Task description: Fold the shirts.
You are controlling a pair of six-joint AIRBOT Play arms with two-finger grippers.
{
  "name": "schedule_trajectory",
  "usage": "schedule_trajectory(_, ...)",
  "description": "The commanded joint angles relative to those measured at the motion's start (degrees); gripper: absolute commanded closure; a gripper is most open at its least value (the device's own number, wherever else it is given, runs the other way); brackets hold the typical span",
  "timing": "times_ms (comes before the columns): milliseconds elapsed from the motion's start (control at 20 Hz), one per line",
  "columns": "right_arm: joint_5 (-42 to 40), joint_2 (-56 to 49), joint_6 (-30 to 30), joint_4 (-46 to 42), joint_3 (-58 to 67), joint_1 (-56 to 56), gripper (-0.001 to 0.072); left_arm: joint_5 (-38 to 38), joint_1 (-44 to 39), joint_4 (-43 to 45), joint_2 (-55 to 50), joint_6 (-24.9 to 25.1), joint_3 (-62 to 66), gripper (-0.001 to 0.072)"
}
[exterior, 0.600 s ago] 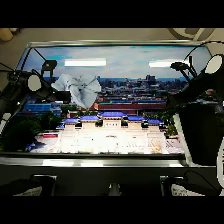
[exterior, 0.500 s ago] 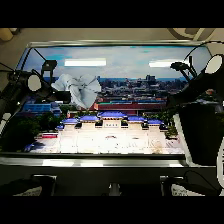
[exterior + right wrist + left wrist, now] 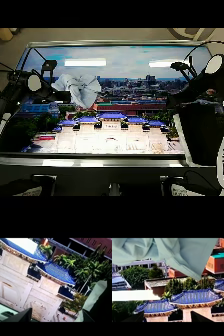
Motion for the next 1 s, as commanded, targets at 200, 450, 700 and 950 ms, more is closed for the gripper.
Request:
schedule_trajectory(200,0.02,-0.02,0.02,0.02,-0.02,-0.13,0.0036,0.04,-0.02,0.00,-0.04,0.00,-0.02,0.0041)
schedule_trajectory(450,-7.63,-0.02,0.02,0.00,-0.02,-0.13,0.0037,6.91,0.04,-3.19,-0.50,-0.04,-0.11,0.0041)
schedule_trajectory(700,-17.44,-0.02,0.02,0.04,-0.02,-0.13,0.0037,17.64,1.62,-4.52,-4.42,-0.48,2.75,0.0034)
schedule_trajectory(950,-20.98,-0.02,0.02,0.24,-0.02,-0.13,0.0039,12.59,9.44,-9.49,-22.05,-0.42,20.70,0.0034)
